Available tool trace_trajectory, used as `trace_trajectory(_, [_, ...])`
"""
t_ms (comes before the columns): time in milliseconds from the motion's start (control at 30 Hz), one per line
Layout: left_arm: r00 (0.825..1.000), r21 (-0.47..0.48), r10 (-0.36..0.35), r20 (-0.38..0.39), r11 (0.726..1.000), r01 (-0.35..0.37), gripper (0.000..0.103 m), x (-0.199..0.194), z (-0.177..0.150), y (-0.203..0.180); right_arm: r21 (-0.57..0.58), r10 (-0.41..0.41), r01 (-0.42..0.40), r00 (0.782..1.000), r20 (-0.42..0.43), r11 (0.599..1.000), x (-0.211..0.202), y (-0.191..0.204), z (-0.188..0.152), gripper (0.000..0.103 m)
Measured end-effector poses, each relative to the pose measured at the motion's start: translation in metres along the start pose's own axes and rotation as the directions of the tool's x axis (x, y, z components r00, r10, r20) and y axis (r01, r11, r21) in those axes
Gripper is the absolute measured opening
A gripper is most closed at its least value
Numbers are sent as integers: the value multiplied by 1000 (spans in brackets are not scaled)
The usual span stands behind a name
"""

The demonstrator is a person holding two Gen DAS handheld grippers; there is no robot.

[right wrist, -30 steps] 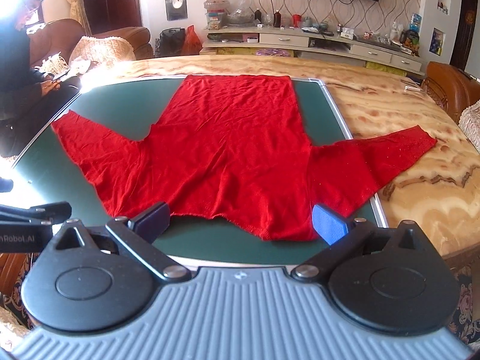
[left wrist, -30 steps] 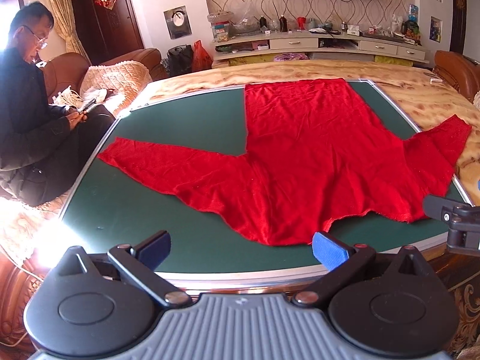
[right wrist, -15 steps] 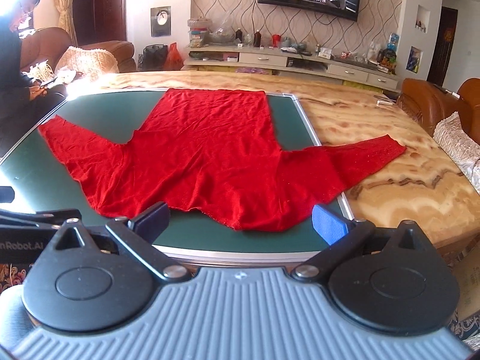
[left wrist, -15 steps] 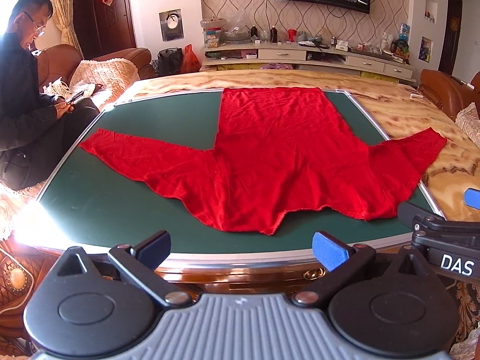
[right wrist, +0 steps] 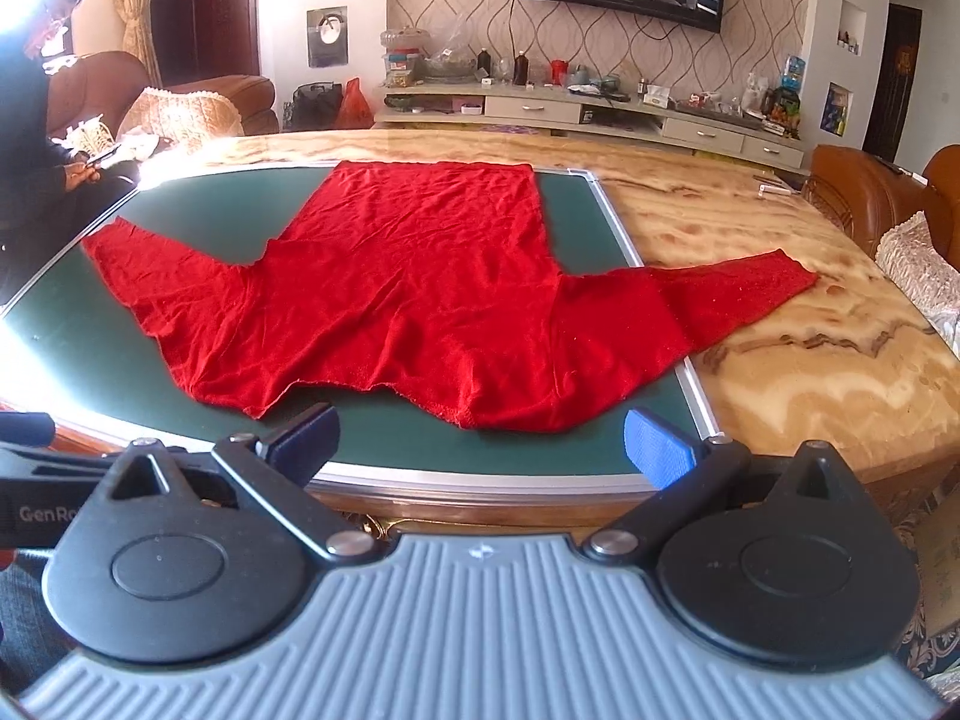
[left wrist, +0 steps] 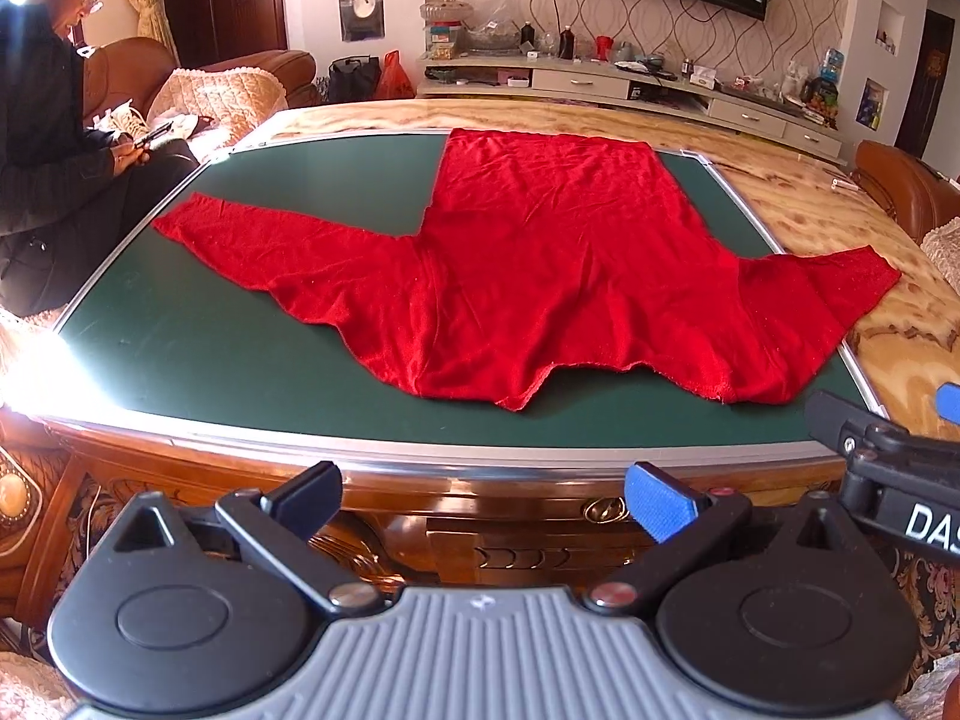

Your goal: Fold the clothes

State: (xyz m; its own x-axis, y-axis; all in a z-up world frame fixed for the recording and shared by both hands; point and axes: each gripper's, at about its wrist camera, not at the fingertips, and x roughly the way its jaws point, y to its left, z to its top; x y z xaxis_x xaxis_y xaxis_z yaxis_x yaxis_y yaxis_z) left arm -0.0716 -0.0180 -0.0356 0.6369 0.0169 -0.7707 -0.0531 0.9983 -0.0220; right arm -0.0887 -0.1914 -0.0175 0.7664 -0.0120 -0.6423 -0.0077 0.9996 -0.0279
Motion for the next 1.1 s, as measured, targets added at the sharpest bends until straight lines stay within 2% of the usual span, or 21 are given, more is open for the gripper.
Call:
trace_trajectory(67, [1000,-12,-6,0,1000,6,103,1,1,0,-11,-1,2,1000,7,1000,0,1,-1,103])
trace_trajectory(267, [1000,-21,-13,-14,1000,13,103,6,2,-2,-74,-110,111,994,15,991,4,10,-4,103])
trace_trajectory(333, [1000,-21,-9,-8,1000,8,103,6,1,-3,-78,-119,121,993,22,990,6,10,-6,103])
trace_trajectory(533, [1000,-35,-10,-12,999,10,103,7,1,-2,-11,-32,32,999,-2,999,13,-5,-8,103])
trace_trajectory(833, [1000,-57,-5,-15,998,4,103,10,2,1,38,36,-37,999,20,999,14,-15,-9,103])
trace_trajectory(1100, [1000,-71,-1,-13,997,0,103,14,3,0,50,74,-71,996,-52,996,27,-22,-9,103])
